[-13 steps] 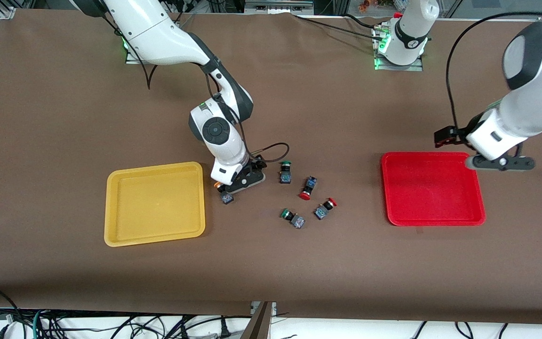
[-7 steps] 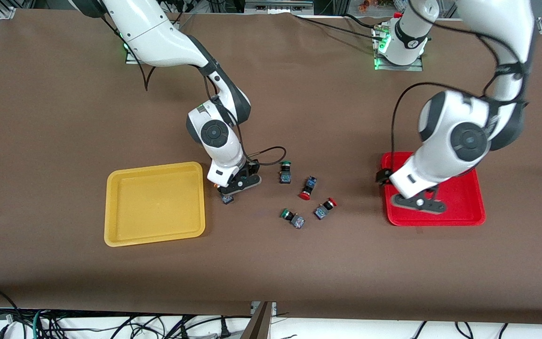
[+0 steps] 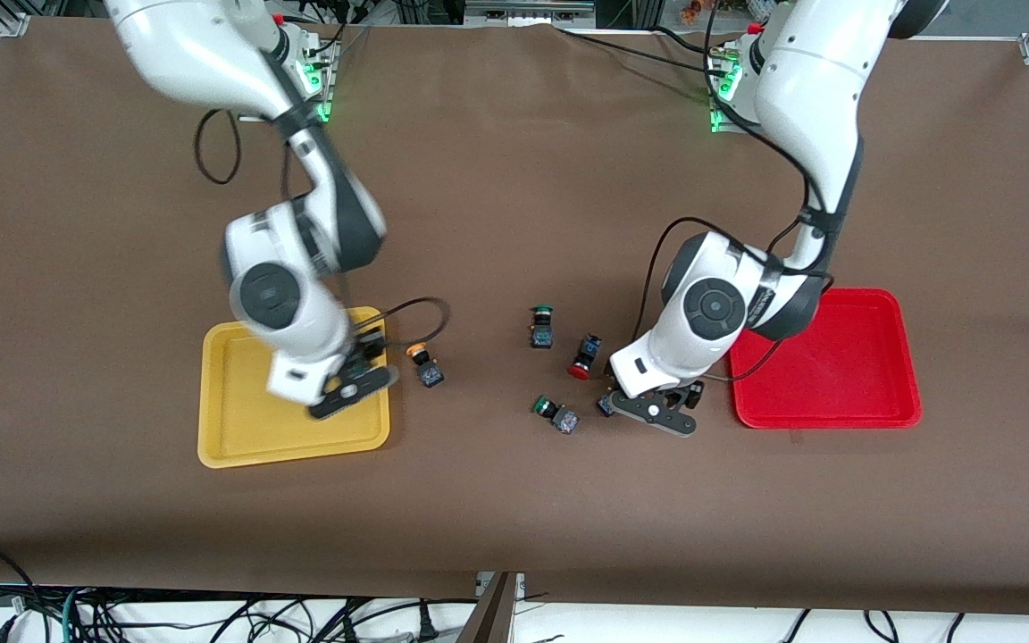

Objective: Place red and yellow buttons in trays

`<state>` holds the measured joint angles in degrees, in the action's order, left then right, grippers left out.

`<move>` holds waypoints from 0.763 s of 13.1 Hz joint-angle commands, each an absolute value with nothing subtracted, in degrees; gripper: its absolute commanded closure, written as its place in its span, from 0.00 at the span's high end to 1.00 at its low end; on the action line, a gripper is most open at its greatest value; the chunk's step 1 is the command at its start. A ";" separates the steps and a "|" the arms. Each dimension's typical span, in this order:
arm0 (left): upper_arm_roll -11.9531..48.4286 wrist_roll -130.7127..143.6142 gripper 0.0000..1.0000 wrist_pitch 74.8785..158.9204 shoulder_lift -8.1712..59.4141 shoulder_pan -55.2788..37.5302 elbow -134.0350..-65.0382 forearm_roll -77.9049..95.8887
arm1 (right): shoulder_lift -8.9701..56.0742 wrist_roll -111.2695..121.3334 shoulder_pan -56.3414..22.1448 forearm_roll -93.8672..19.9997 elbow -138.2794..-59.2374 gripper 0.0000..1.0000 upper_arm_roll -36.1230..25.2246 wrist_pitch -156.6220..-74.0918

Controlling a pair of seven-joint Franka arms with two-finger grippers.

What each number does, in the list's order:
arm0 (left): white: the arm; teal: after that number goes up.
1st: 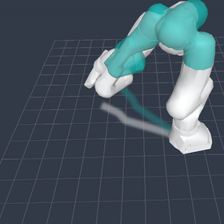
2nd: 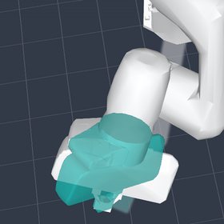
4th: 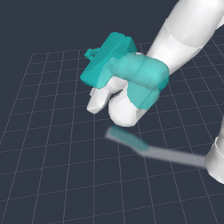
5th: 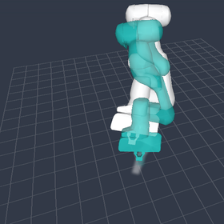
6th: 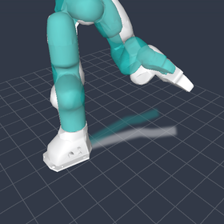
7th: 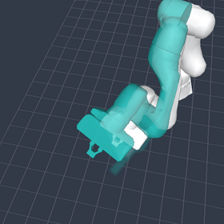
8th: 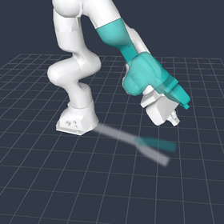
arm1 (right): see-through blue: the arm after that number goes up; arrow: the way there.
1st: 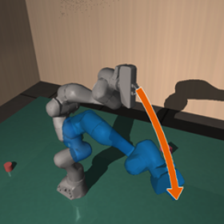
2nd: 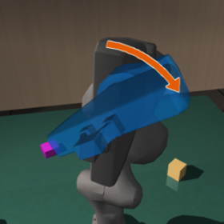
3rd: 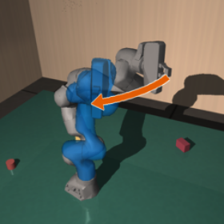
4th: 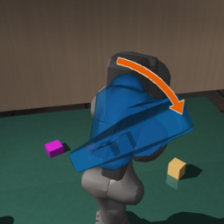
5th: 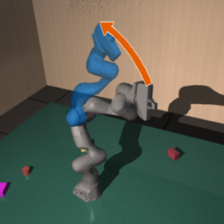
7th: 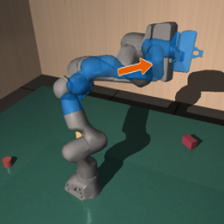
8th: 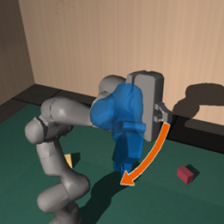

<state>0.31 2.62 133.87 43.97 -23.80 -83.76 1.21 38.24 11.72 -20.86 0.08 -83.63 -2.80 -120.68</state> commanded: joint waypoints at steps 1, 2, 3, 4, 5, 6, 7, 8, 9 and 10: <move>-0.35 1.58 1.00 138.32 47.45 -26.09 -81.91 1.14 | 41.48 16.52 -15.48 0.44 -89.45 1.00 -1.94 -131.36; -0.44 1.58 1.00 138.77 48.24 -26.36 -81.91 1.14 | 41.14 16.26 -15.29 0.00 -89.47 1.00 -1.67 -130.96; -0.35 1.50 1.00 138.87 48.77 -26.37 -81.83 1.14 | 39.91 14.43 -15.99 -1.04 -88.69 1.00 -1.23 -127.48; -0.35 1.49 1.00 139.56 49.21 -26.37 -81.91 1.14 | 39.29 9.89 -16.95 -3.06 -85.81 1.00 -0.45 -122.05; -0.35 1.58 0.98 140.35 49.91 -26.63 -81.91 1.14 | 39.29 5.93 -18.44 -3.42 -83.08 1.00 -0.09 -118.77; -0.35 1.58 0.93 140.54 50.53 -27.59 -81.91 1.23 | 39.72 1.89 -20.28 -3.51 -81.84 1.00 0.09 -118.22; -0.44 1.58 0.86 140.54 51.06 -28.03 -81.91 1.23 | 40.25 -2.77 -22.91 -3.43 -81.74 1.00 0.17 -118.82; -0.44 1.58 0.56 140.54 51.06 -28.04 -81.91 1.23 | 41.30 -8.21 -25.72 -3.25 -81.48 1.00 0.09 -120.13; -0.44 1.67 0.28 140.54 51.06 -27.86 -81.91 1.23 | 42.79 -11.57 -27.40 -3.34 -81.47 1.00 0.09 -123.19; -0.44 1.58 0.04 140.54 50.89 -27.77 -81.91 1.23 | 44.19 -12.65 -28.73 -2.99 -81.65 1.00 0.09 -126.70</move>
